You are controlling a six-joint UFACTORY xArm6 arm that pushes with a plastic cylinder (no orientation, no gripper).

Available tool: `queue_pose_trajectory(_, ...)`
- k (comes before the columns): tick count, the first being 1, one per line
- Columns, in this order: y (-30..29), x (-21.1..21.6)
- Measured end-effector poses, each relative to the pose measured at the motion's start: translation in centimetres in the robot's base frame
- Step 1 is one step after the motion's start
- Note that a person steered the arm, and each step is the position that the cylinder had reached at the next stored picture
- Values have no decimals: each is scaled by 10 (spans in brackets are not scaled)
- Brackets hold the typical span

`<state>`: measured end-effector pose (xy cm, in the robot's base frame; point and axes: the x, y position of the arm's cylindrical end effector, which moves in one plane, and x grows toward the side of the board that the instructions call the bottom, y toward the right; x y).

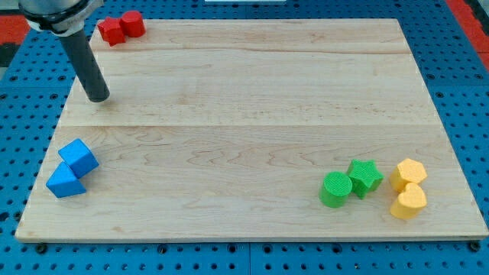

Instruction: Slide blue cube close to the green star

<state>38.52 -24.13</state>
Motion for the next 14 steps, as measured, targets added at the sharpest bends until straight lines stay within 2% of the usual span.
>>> queue_pose_trajectory(1, -32, 6)
queue_pose_trajectory(3, -47, 25)
queue_pose_trajectory(5, -21, 95)
queue_pose_trajectory(6, -29, 128)
queue_pose_trajectory(7, 31, 129)
queue_pose_trajectory(8, 53, 126)
queue_pose_trajectory(9, 30, 115)
queue_pose_trajectory(11, 243, 117)
queue_pose_trajectory(12, 278, 121)
queue_pose_trajectory(13, 222, 133)
queue_pose_trajectory(14, 264, 154)
